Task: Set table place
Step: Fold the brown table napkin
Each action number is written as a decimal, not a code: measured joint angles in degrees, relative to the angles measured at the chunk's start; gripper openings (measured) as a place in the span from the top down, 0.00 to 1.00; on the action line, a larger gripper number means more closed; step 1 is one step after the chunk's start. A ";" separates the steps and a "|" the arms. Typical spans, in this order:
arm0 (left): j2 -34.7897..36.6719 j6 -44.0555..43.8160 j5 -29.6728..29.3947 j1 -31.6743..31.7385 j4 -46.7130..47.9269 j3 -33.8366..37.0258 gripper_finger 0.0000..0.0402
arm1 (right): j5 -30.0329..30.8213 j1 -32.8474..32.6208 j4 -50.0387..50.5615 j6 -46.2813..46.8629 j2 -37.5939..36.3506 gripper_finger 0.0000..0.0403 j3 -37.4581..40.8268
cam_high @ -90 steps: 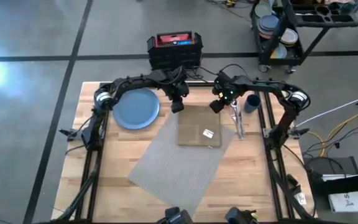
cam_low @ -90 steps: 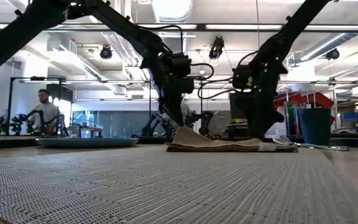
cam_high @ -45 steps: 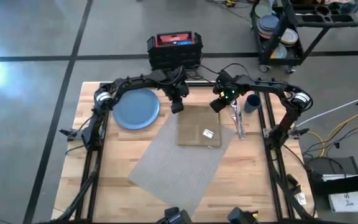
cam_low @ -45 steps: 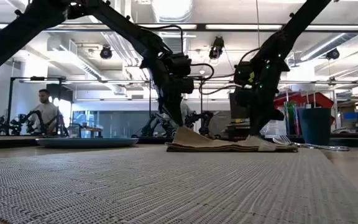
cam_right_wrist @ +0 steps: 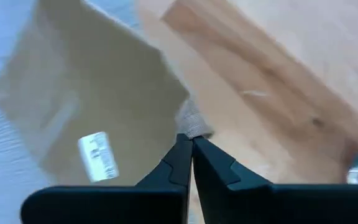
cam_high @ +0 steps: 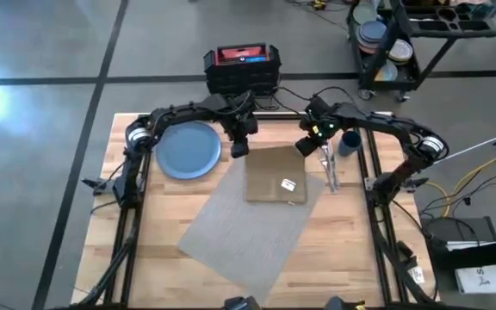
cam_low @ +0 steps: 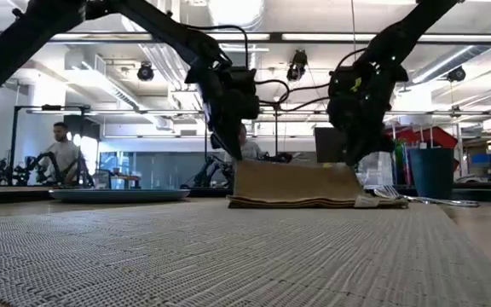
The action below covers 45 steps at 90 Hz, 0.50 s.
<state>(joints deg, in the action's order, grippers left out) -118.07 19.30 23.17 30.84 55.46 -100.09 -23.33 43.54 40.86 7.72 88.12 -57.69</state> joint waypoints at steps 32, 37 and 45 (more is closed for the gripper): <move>1.04 2.49 4.81 -4.83 4.25 1.39 1.00 | -6.91 -7.04 1.36 1.37 -1.78 1.00 1.44; 1.04 2.75 5.43 -5.67 4.61 2.46 1.00 | -6.93 -8.68 2.28 1.41 -1.78 1.00 2.36; 1.06 3.65 6.47 -6.97 5.66 5.17 1.00 | -7.14 -11.09 3.69 1.41 -1.78 1.00 4.51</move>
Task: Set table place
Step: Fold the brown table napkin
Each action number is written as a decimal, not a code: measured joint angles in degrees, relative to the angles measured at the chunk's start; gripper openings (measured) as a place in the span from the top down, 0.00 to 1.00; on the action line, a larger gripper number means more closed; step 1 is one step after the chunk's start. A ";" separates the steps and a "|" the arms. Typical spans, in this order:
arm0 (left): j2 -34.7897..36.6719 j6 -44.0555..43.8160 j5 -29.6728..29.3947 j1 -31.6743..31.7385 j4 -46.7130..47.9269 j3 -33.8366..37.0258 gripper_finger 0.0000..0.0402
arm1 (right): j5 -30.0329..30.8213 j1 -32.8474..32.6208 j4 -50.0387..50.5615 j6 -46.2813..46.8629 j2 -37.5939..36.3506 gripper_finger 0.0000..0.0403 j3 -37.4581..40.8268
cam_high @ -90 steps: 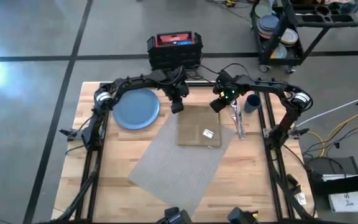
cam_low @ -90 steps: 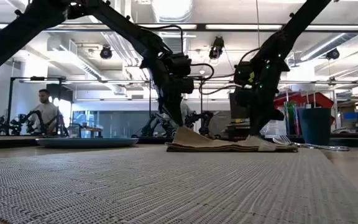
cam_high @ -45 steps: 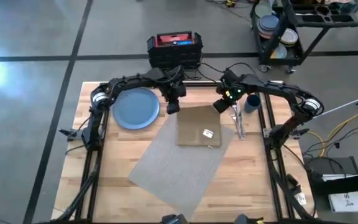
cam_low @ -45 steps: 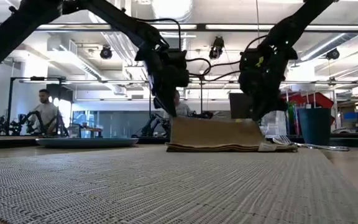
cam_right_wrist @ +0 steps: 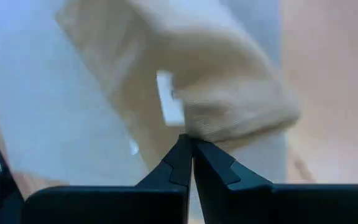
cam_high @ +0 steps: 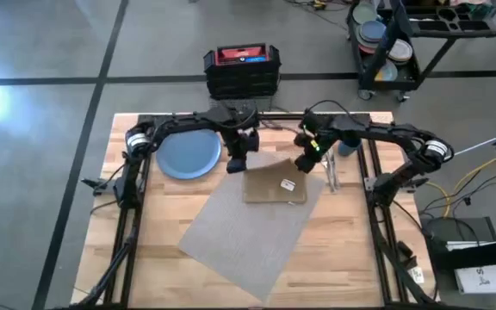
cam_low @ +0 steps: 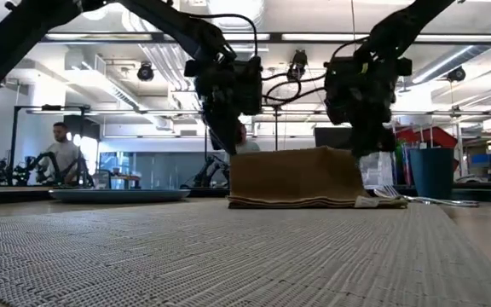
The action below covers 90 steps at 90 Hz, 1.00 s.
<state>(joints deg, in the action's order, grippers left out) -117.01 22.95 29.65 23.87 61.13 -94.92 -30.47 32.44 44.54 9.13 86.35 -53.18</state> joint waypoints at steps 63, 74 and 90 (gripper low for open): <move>7.50 -2.37 4.42 -2.87 -6.61 8.31 1.00 | 2.77 -4.70 -15.86 12.93 -5.36 0.99 7.20; 7.52 -2.43 4.50 -3.54 -6.81 8.34 1.00 | 3.69 -4.71 -18.52 15.97 -6.31 0.93 9.21; 7.52 -1.48 4.57 -4.49 -6.97 8.34 1.00 | 3.31 -6.21 -24.17 23.17 -7.72 0.76 13.43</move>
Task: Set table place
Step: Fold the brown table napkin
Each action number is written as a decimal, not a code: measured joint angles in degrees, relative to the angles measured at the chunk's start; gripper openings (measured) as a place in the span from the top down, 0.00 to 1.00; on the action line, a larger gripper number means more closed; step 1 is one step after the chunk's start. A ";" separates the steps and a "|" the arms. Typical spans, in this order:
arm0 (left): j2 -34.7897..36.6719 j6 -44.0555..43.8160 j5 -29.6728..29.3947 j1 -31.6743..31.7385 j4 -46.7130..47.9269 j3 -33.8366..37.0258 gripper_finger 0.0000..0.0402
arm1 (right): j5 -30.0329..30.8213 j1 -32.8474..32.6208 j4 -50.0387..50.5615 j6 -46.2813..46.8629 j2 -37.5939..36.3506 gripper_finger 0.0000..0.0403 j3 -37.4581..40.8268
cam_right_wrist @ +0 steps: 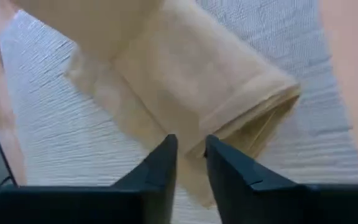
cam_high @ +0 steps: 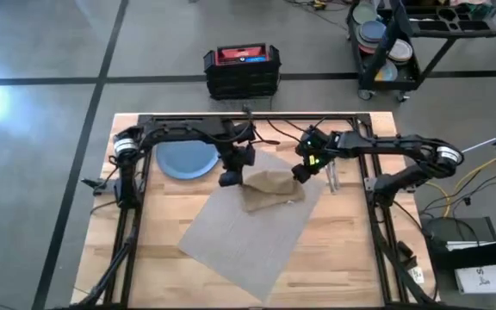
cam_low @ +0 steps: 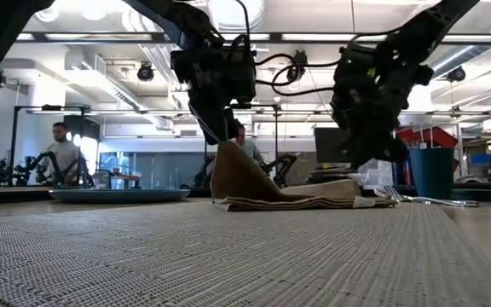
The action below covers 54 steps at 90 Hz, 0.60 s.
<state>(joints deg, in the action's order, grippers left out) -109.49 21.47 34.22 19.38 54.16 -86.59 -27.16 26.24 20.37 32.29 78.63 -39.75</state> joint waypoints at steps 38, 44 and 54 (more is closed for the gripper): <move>0.00 2.48 1.46 -0.97 0.01 0.04 1.00 | 2.53 -1.02 -13.86 14.51 -1.61 0.55 8.54; 0.00 2.70 1.46 -0.97 0.03 0.04 1.00 | 3.41 -1.00 -13.78 14.48 -1.61 0.56 8.84; 0.02 3.20 1.46 -0.97 0.01 0.04 1.00 | 4.37 -1.00 -13.77 14.56 -1.61 0.59 9.26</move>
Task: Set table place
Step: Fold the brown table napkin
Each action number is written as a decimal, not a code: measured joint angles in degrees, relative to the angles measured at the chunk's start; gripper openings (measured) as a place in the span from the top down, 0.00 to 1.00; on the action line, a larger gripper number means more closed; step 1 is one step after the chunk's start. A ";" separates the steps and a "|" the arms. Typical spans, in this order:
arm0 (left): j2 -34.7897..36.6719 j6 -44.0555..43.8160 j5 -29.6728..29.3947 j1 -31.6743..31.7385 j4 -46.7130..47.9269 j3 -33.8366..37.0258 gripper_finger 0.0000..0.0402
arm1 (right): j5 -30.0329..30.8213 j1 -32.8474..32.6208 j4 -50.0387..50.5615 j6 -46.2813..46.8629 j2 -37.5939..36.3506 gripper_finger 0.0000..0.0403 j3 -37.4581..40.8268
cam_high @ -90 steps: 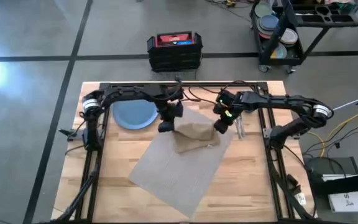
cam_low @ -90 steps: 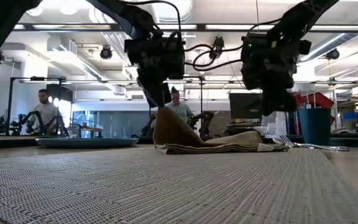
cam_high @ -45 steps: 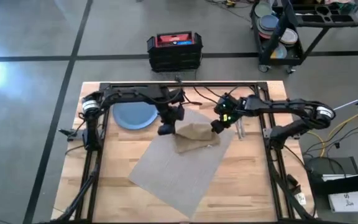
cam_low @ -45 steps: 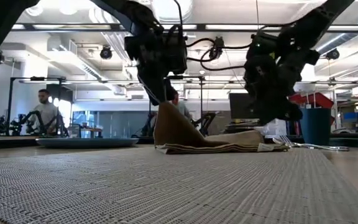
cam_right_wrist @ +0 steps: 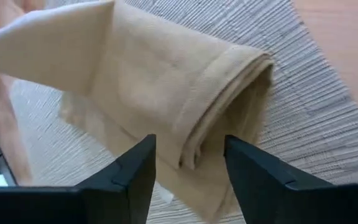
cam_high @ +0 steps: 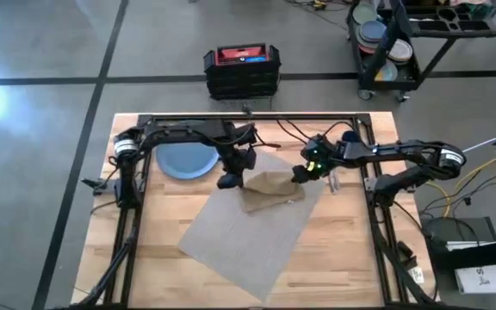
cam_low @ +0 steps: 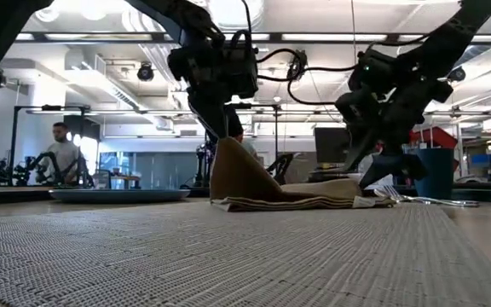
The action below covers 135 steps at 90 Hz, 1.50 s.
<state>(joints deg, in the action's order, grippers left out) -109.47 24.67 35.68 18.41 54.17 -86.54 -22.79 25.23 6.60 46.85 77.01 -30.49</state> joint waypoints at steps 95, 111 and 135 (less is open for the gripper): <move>-0.02 0.17 -0.02 -0.07 -1.64 0.02 1.00 | -3.70 -2.62 -10.46 2.88 5.55 0.79 1.78; -0.02 0.17 0.24 -0.07 -1.48 0.02 1.00 | -4.82 -2.60 -10.28 3.40 2.57 0.98 1.48; -0.02 1.25 4.55 -0.37 -0.83 0.02 1.00 | -9.29 -2.02 -8.36 4.65 1.05 1.00 0.77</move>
<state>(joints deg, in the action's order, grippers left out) -109.49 25.91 40.23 18.04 53.34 -86.52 -32.08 23.21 -1.76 51.49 78.07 -29.71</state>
